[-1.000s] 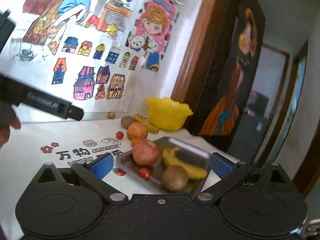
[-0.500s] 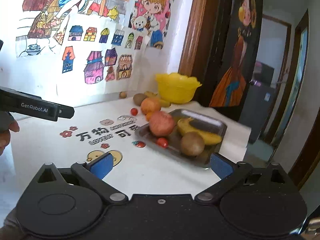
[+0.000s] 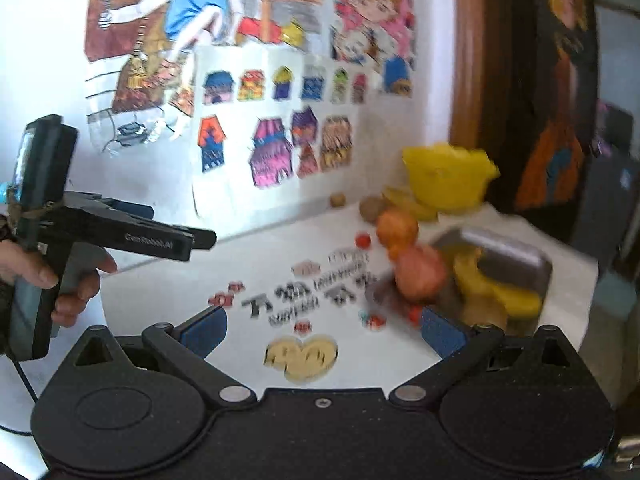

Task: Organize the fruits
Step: 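Withdraw both grippers from the tray back toward the remaining fruit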

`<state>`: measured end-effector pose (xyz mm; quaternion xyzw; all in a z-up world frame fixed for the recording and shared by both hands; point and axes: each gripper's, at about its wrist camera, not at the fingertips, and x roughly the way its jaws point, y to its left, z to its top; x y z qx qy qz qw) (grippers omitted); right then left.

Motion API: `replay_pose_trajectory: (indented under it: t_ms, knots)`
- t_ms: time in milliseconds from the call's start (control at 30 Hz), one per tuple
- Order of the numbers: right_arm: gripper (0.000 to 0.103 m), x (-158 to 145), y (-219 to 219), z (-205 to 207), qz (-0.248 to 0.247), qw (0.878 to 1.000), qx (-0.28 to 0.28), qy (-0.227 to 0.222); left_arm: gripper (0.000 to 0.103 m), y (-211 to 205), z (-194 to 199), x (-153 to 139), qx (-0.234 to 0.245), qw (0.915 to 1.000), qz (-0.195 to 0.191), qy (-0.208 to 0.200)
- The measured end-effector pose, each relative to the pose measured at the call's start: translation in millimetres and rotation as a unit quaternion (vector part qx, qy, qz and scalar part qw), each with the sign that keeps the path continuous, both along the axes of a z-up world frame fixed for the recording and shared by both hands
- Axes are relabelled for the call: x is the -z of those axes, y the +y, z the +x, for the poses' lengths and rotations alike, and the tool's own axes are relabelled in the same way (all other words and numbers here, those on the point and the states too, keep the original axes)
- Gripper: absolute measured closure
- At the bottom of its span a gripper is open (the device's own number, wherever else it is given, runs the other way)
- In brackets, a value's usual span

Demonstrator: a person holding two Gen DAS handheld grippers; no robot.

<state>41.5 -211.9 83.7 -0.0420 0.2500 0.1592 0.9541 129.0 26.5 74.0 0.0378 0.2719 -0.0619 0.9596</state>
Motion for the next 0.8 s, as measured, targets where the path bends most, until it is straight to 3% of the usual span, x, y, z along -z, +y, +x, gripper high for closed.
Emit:
replay_pose_trajectory:
  t_ms: [200,467,600,800]
  knots:
    - [0.001,-27,-7,37,-0.025,0.998,-0.029,-0.046,0.0,-1,23,-4,-0.008,1.0,-0.001,-0.004]
    - [0.001,-48,-35,115,0.041,0.999,-0.016,-0.026,0.0,-19,67,-3,0.005,0.9999,0.011,-0.011]
    - [0.001,-39,-40,154,0.034,0.999,-0.024,-0.018,0.0,-29,98,7,0.011,0.9999,0.011,-0.006]
    - [0.001,3,-52,218,-0.018,0.997,-0.061,0.034,0.0,-46,145,34,0.04,0.9992,0.003,0.008]
